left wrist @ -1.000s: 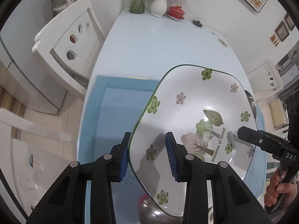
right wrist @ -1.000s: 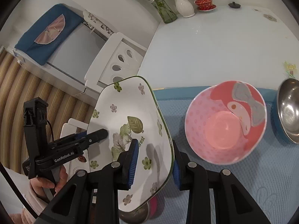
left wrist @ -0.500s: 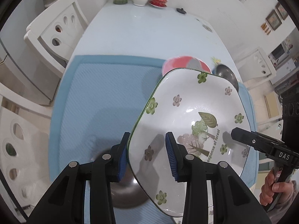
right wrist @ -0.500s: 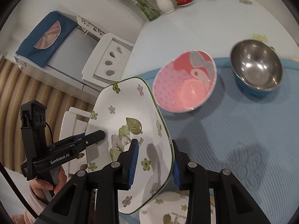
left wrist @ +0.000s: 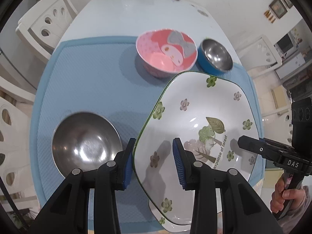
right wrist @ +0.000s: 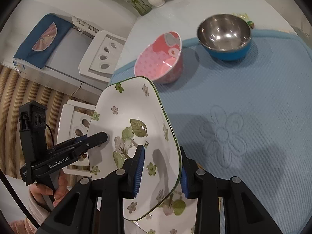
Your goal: Organize plates and bowls
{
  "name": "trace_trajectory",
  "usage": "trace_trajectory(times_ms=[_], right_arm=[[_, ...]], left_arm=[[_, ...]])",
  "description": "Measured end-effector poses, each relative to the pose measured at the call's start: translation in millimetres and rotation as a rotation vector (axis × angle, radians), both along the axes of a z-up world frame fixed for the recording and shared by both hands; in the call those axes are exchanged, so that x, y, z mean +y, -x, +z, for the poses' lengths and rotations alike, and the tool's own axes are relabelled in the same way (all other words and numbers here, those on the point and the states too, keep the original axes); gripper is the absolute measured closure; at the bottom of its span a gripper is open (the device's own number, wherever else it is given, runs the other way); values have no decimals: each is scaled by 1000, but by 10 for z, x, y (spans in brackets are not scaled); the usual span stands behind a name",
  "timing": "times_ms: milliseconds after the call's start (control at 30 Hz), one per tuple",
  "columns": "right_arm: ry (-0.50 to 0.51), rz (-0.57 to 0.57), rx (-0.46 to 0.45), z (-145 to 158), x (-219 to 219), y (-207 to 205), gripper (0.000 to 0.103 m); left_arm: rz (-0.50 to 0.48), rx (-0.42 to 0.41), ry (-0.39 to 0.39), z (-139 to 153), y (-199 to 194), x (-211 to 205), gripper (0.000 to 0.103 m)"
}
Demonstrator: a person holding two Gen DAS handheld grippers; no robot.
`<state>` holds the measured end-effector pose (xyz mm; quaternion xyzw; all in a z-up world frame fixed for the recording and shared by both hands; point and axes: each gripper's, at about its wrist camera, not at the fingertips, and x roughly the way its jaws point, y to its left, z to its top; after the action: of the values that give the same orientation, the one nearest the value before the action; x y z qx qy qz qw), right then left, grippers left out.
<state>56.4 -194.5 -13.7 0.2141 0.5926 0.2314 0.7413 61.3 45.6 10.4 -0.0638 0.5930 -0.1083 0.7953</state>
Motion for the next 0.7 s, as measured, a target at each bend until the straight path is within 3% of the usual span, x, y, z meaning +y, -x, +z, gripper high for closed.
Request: trace_trajectory(times_ms=[333,700], right_arm=[[3,15,58,-205,-111,407,69],[33,38,115,-382,-91,656,69]], left_arm=[[-19,30,6,-113,327,-117,69],[-9,110,23,-425,656,-96,69]])
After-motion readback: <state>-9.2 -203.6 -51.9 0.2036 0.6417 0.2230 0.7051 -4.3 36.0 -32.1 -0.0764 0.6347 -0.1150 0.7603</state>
